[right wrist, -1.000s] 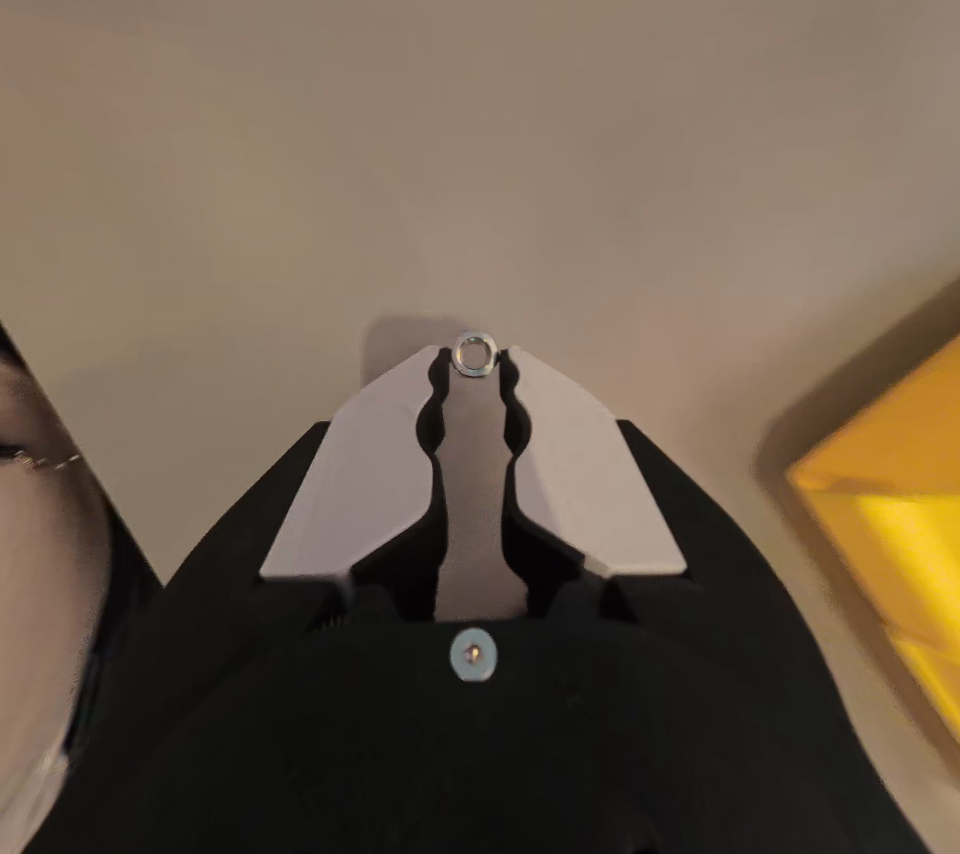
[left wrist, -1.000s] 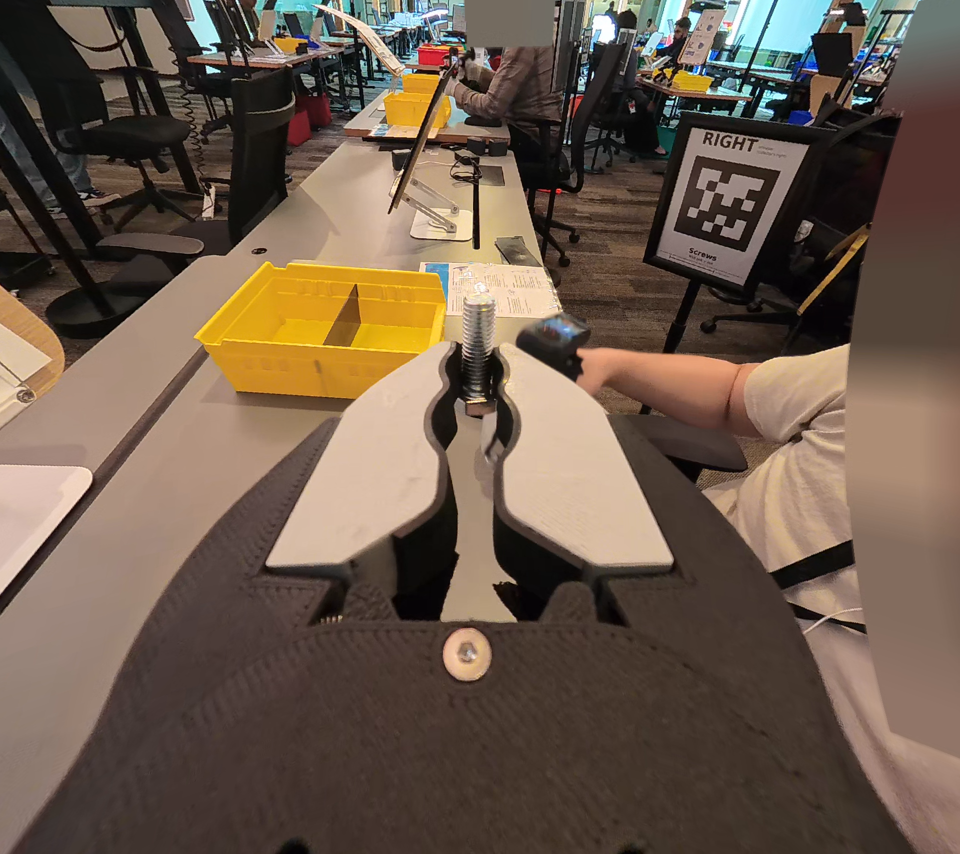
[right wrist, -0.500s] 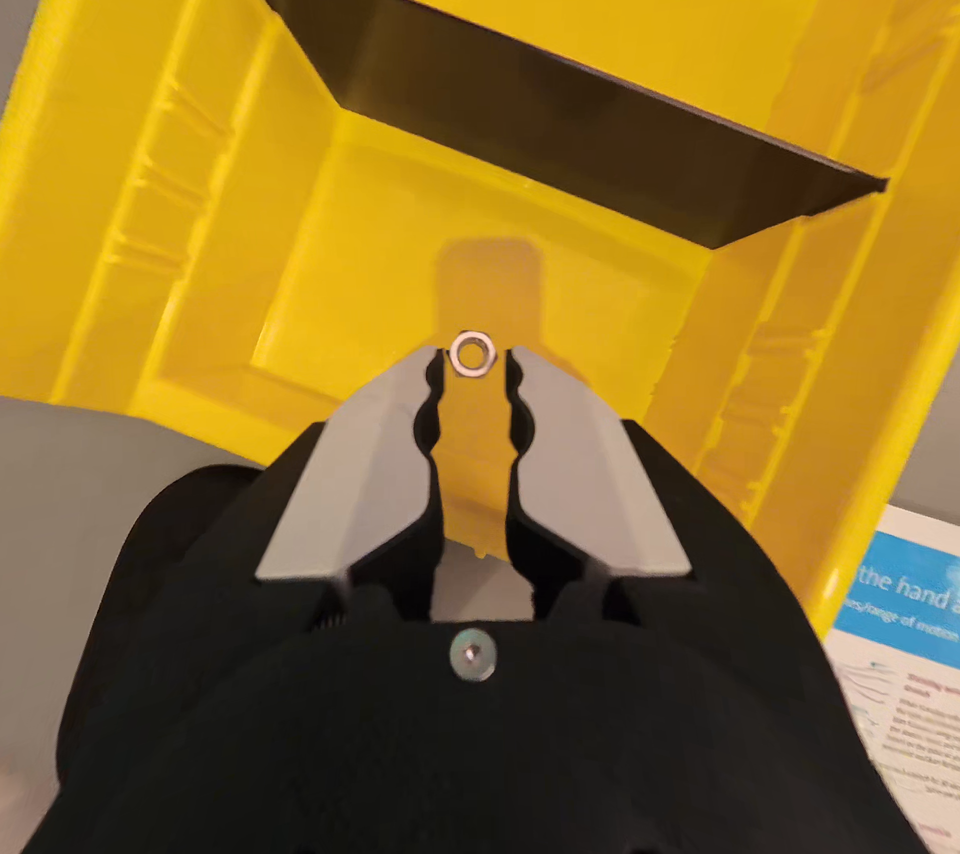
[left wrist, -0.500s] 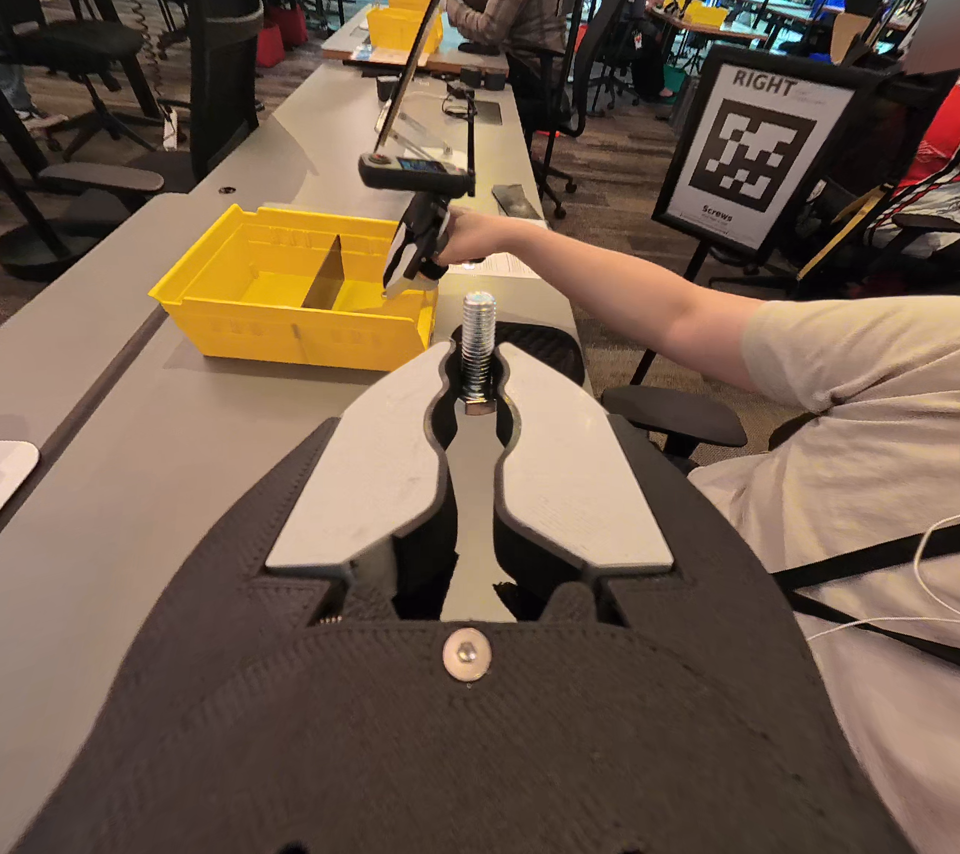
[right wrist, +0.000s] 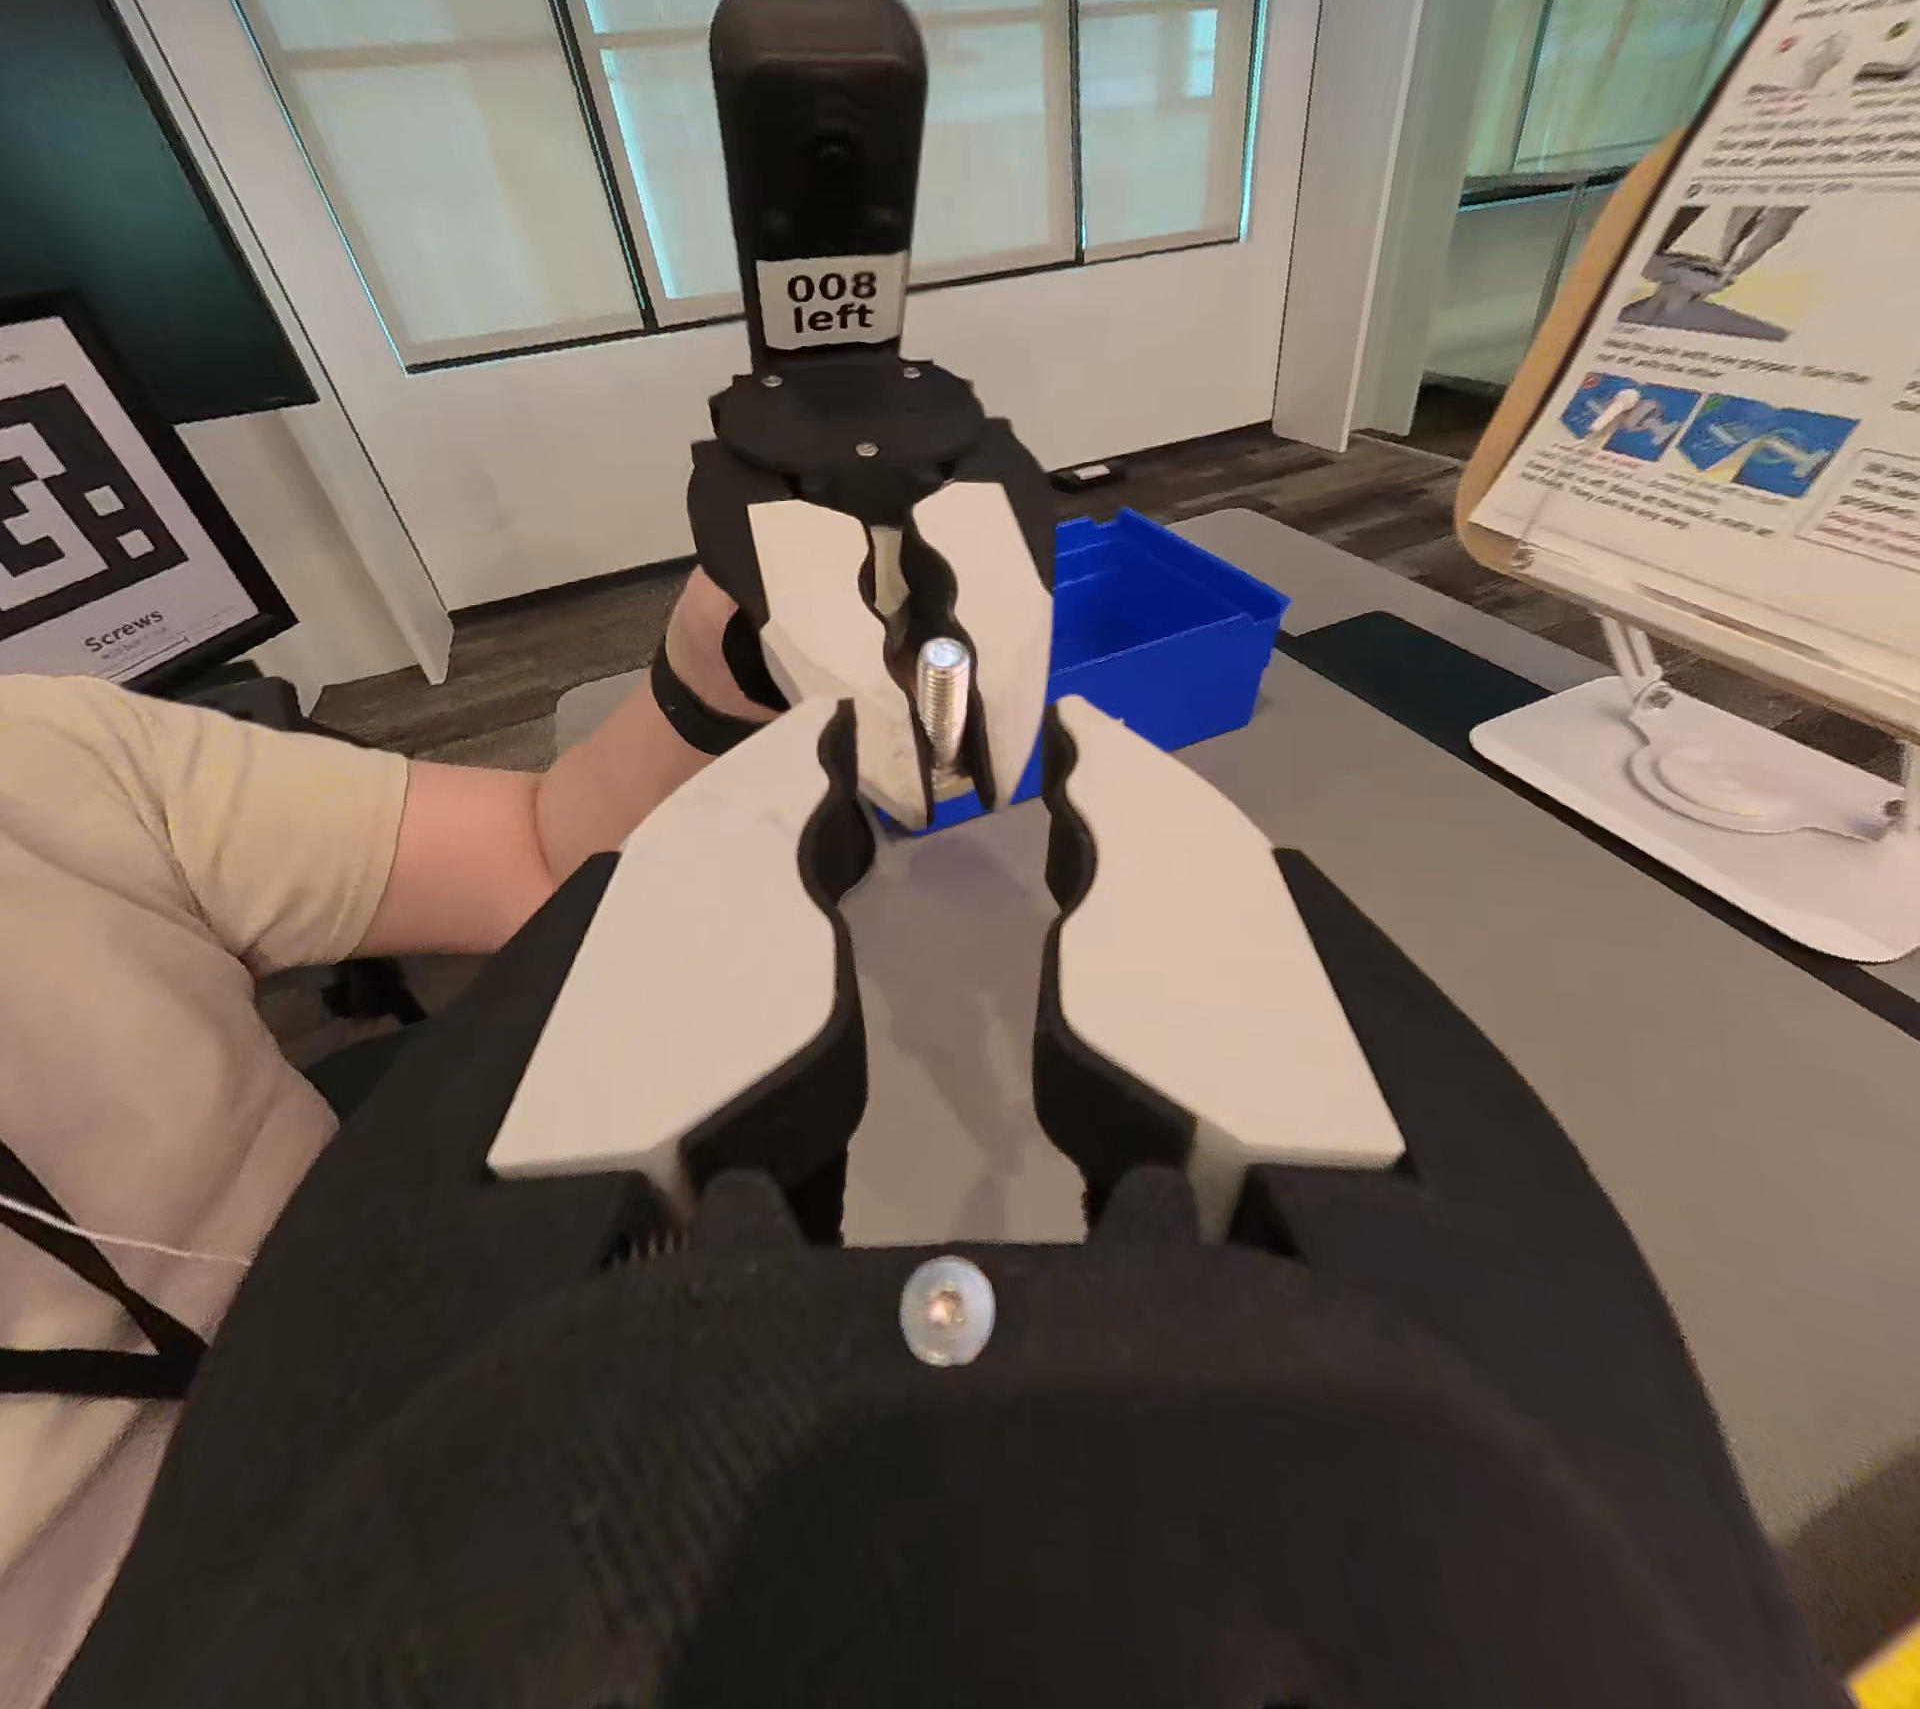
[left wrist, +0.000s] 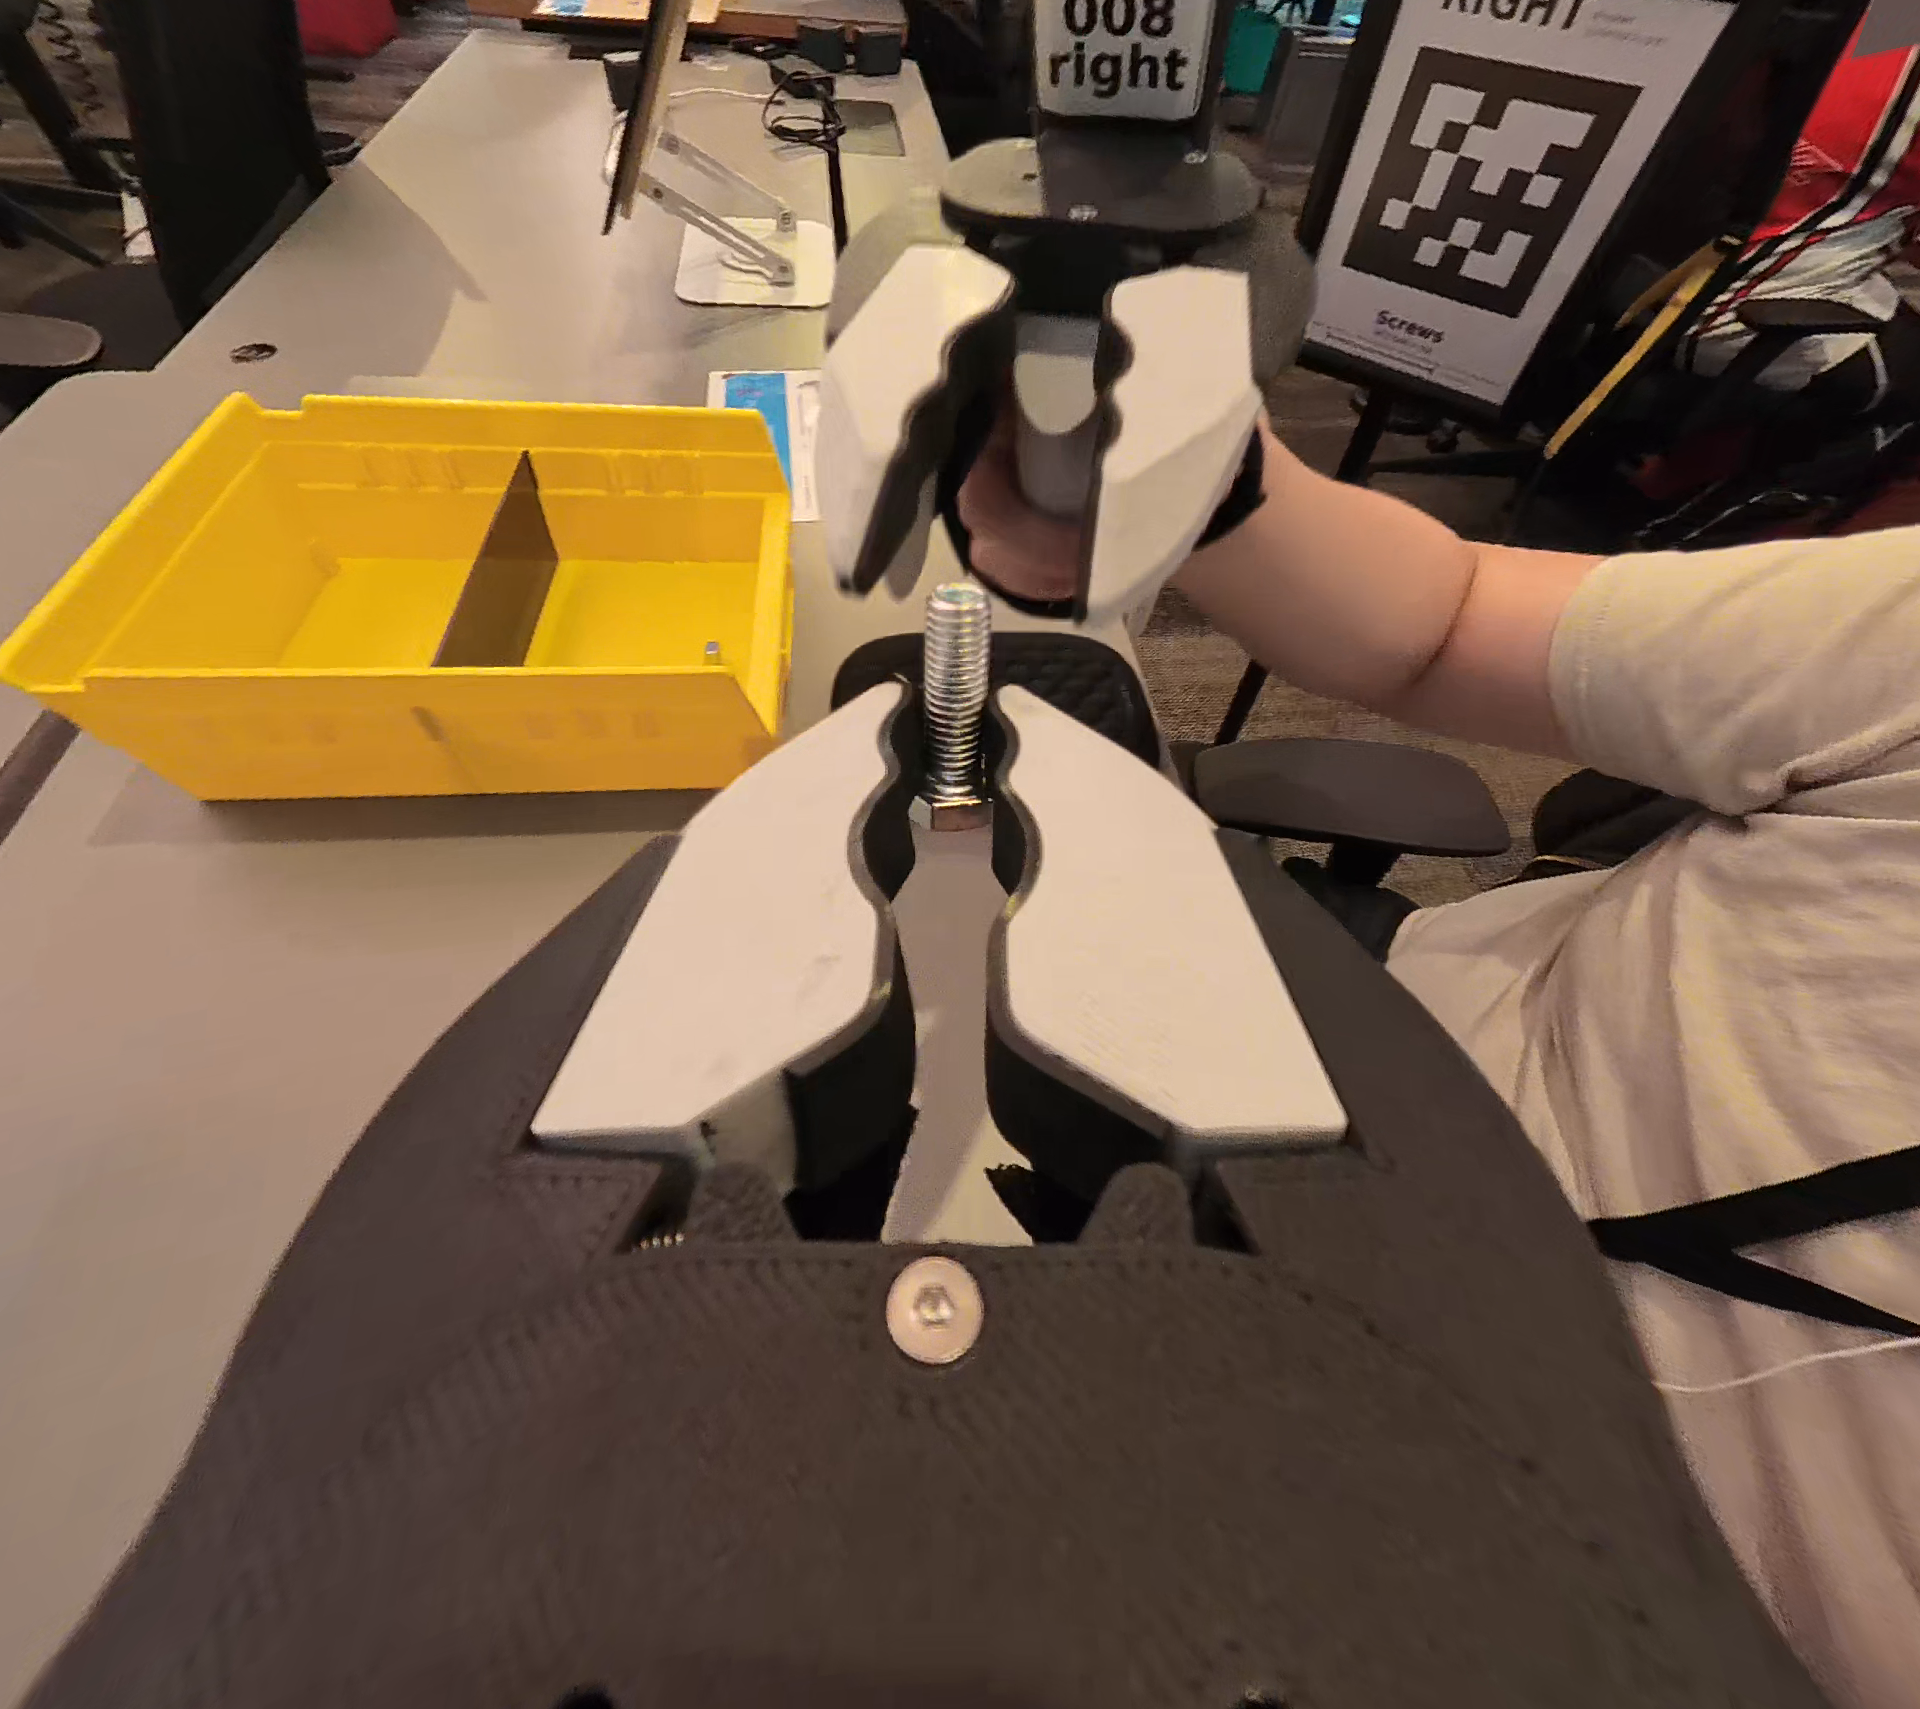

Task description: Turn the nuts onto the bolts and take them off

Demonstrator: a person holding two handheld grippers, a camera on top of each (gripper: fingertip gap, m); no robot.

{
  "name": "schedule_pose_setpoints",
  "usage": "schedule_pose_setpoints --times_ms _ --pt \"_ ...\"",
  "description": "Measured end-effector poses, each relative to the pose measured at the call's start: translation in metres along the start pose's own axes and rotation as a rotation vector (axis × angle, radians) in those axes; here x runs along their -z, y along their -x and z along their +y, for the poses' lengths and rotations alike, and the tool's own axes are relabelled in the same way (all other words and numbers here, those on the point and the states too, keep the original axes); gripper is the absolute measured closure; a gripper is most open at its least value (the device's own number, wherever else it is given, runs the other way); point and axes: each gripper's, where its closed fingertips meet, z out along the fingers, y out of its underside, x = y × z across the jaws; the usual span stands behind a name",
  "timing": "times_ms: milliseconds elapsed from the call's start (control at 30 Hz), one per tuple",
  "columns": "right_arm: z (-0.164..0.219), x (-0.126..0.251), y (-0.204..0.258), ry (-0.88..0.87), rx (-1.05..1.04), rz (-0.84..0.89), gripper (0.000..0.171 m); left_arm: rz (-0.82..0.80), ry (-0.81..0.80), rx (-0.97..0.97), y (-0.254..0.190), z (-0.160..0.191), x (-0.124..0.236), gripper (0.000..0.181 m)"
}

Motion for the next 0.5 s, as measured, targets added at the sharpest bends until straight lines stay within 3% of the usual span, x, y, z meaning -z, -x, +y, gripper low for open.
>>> schedule_pose_setpoints --times_ms 67,133,233,267,300,333,400,500 --pt "0.004 -0.008 0.005 0.009 -0.019 -0.032 0.138 0.033 -0.002 0.003 -0.007 -0.001 -0.002 0.171" --pt "0.003 -0.009 0.006 -0.012 -0.054 -0.056 0.154 0.046 0.003 -0.008 -0.011 0.000 -0.003 0.171" --pt "0.000 -0.004 0.012 -0.031 -0.097 -0.142 0.161 0.074 -0.026 0.009 -0.016 -0.005 -0.001 0.167" --pt "0.000 -0.003 0.007 -0.022 -0.098 -0.127 0.161 0.055 -0.037 0.022 -0.013 -0.007 0.001 0.161" --pt "-0.001 0.001 -0.006 -0.009 -0.079 -0.075 0.161 0.046 -0.037 0.025 -0.011 -0.008 0.004 0.136" --pt "-0.002 0.007 -0.026 0.009 -0.044 0.001 0.161 0.024 -0.039 0.027 -0.008 -0.009 0.010 0.124" --pt "-0.004 0.029 -0.086 0.063 -0.002 0.199 0.161 -0.069 -0.073 0.024 0.007 -0.016 0.026 0.121" --pt "0.023 0.082 -0.217 0.316 -0.015 0.620 0.161 -0.135 -0.140 0.030 0.018 -0.026 0.057 0.121"
